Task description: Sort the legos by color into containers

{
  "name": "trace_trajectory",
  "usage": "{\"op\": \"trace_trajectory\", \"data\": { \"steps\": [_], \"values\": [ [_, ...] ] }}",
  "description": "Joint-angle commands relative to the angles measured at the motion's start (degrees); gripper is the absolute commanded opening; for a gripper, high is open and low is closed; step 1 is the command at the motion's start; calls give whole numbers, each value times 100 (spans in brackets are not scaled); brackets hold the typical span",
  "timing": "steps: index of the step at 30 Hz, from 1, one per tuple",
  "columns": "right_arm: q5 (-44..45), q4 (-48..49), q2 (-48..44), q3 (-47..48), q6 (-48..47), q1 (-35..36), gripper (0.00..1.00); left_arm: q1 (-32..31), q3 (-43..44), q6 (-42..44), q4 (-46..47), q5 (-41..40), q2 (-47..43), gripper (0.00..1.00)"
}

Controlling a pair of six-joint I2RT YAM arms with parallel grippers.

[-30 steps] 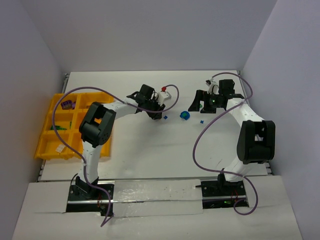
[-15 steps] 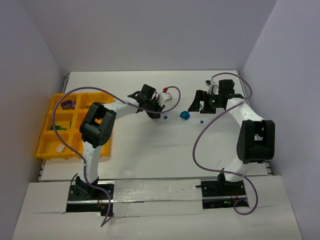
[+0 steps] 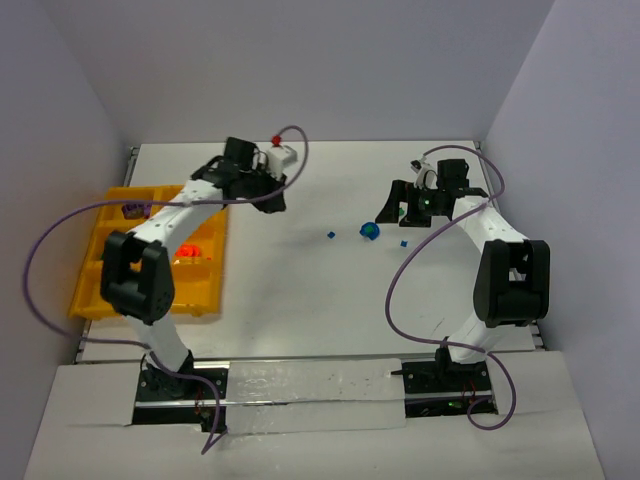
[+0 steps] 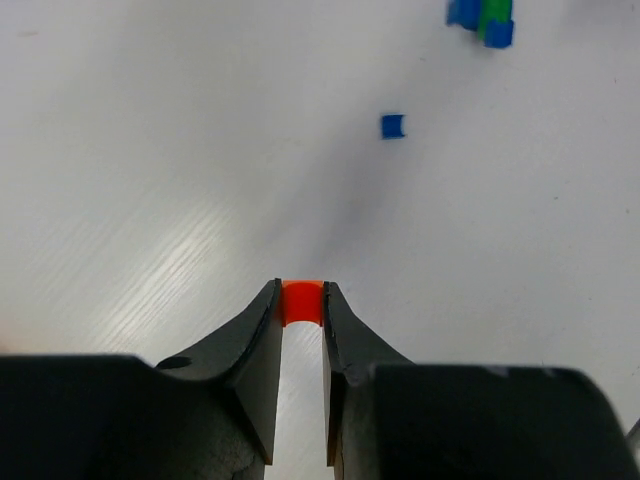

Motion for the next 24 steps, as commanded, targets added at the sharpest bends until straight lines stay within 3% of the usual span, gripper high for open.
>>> {"op": "trace_trajectory", "data": {
  "steps": [1, 13, 24],
  "values": [
    [-2, 93, -101, -17, -119, -15, 100, 883, -585, -174, -647, 139, -1033, 0],
    [39, 138, -18, 18, -131, 19, 100, 2669, -1893, 198, -987, -271, -2173, 0],
    [101, 115, -39, 14, -194, 38, 100, 3170, -2500, 225, -512, -1020, -2206, 5]
  ]
}}
